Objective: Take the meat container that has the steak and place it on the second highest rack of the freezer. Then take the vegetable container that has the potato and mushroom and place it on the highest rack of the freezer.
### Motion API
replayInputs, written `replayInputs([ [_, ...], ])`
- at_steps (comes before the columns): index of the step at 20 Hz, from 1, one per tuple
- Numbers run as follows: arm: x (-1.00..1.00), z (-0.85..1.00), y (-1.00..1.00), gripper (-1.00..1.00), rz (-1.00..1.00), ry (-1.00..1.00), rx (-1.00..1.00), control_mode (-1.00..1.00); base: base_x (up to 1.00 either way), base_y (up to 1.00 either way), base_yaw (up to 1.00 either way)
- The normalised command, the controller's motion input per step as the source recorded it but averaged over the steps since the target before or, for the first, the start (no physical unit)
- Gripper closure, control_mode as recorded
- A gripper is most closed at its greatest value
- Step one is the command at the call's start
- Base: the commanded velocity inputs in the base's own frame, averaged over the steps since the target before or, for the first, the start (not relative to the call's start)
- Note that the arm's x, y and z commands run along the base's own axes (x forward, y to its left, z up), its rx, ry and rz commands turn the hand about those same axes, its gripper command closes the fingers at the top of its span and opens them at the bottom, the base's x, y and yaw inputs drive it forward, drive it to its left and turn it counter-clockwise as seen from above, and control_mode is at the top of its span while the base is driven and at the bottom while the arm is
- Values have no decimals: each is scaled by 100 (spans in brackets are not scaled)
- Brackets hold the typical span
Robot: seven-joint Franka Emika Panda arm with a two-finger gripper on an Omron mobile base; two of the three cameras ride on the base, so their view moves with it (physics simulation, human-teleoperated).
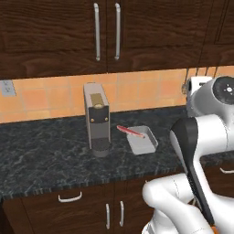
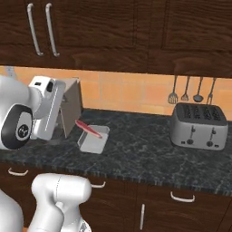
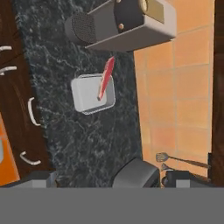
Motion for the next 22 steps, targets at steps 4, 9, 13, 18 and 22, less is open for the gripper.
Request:
replayInputs([
  [4, 60, -54, 1, -100, 4, 32, 0, -100, 10, 0, -3],
  [9, 100, -90, 2, -100, 38, 54, 0, -100, 0, 0, 0],
  [13, 98, -100, 1, -100, 49, 38, 13, -100, 0, 0, 0],
  [18, 79, -100, 9, -100, 38, 22, 3, -100, 0, 0, 0],
  [22, 27, -100, 1, -100, 9, 2, 0, -100, 0, 0, 0],
])
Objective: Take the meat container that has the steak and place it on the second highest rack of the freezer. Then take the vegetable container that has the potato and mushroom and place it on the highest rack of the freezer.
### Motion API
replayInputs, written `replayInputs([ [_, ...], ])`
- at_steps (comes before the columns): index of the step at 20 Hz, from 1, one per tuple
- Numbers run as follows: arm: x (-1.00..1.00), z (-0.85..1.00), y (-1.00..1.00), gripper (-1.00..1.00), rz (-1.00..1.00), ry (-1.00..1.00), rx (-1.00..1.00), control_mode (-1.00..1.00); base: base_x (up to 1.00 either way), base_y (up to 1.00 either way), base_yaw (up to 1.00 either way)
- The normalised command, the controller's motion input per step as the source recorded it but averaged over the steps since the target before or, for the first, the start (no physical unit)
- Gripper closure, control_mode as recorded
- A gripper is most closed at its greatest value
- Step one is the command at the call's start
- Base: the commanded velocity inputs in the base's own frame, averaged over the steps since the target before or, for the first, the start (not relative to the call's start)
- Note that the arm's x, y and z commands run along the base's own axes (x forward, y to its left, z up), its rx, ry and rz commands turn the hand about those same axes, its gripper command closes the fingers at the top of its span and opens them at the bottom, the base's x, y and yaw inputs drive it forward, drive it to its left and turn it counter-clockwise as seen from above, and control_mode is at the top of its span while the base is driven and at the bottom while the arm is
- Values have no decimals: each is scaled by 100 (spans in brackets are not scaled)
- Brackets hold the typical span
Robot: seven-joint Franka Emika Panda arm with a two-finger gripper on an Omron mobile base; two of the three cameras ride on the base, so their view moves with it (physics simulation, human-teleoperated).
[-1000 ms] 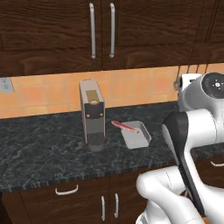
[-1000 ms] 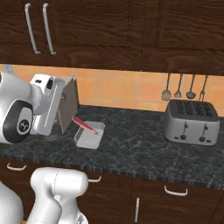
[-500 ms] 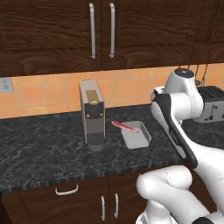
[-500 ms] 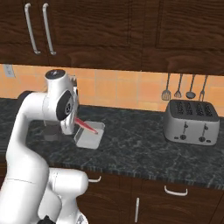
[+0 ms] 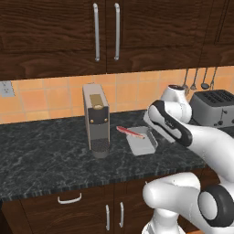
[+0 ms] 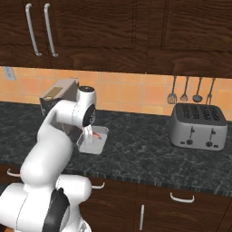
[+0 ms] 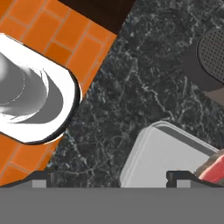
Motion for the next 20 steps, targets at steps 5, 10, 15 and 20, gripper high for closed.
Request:
replayInputs([
  [5, 11, -100, 4, -100, 0, 0, 0, -100, 0, 0, 0],
  [10, 42, -68, 16, -100, -4, 0, 0, -100, 0, 0, 0],
  [15, 55, -30, 23, -100, -8, 0, 0, -100, 0, 0, 0],
  [20, 8, -33, 3, -100, -11, 3, 0, -100, 0, 0, 0],
])
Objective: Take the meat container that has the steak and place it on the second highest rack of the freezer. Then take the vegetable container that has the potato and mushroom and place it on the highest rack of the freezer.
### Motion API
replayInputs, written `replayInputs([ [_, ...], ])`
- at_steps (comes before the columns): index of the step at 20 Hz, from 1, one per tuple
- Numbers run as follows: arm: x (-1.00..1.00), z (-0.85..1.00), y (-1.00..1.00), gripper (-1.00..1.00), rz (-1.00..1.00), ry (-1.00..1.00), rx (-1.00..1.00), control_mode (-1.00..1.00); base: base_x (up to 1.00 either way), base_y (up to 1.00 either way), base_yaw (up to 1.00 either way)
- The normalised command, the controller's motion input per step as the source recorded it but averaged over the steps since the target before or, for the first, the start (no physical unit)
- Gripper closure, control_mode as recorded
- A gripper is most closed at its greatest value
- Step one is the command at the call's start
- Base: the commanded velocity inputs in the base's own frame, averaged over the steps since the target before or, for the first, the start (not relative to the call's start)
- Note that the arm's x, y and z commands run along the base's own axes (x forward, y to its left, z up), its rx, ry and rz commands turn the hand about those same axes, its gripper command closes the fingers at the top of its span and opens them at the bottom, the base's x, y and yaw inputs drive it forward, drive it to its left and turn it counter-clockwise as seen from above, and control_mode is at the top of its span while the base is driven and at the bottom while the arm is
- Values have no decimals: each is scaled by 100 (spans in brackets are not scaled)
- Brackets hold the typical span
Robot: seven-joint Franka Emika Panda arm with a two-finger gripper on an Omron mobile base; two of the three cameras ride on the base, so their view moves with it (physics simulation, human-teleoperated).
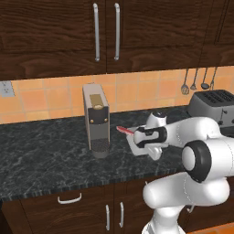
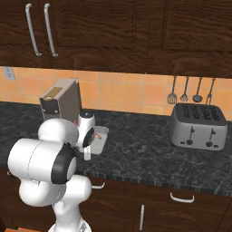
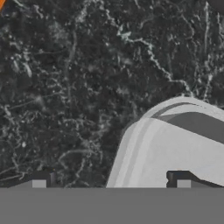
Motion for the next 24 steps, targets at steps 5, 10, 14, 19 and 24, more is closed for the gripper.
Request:
replayInputs([
  [5, 0, -22, 0, 100, -17, 4, 0, -100, 0, 0, 0],
  [10, 0, -22, 0, 100, -7, 1, 0, -100, 0, 0, 0],
  [14, -8, -3, -3, 100, -6, 0, 0, -100, 0, 0, 0],
  [19, -44, 44, -6, 100, -1, -1, 0, -100, 0, 0, 0],
  [24, -87, 98, -2, 100, 0, 1, 0, -100, 0, 0, 0],
])
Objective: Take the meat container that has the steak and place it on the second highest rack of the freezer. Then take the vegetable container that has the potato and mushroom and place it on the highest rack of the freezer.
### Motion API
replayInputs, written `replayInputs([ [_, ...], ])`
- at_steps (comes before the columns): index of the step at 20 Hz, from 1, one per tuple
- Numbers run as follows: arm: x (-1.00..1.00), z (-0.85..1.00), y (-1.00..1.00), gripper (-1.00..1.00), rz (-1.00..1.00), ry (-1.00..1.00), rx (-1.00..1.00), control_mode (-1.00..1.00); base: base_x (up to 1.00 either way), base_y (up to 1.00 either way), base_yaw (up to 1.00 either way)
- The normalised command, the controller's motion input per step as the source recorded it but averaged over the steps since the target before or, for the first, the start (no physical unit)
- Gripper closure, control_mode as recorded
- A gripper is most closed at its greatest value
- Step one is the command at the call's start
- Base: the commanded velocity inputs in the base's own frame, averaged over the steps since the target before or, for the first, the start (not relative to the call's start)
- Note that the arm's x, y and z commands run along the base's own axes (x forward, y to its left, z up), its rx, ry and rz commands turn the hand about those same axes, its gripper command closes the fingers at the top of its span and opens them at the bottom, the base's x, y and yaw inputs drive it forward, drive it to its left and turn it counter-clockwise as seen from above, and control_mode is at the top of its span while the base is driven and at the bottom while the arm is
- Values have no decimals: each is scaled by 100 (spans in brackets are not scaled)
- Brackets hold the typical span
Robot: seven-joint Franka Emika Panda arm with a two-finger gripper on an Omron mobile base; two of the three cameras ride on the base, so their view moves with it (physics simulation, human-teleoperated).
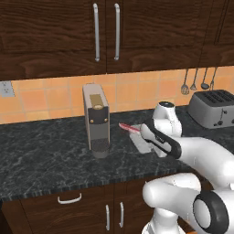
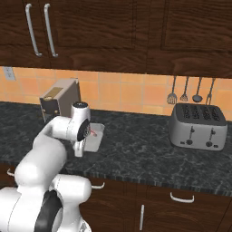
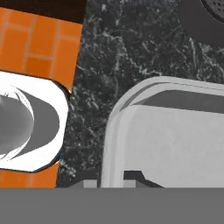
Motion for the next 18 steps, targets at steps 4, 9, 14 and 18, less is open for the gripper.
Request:
replayInputs([
  [4, -100, 100, -4, 100, 0, 2, -1, -100, 0, 0, 0],
  [9, -85, 100, 0, 100, 0, -1, -3, -100, 0, 0, 0],
  [14, -75, 100, 0, 100, 0, -2, 0, -100, 0, 0, 0],
  [18, -56, 100, 0, 100, -3, 0, -1, -100, 0, 0, 0],
])
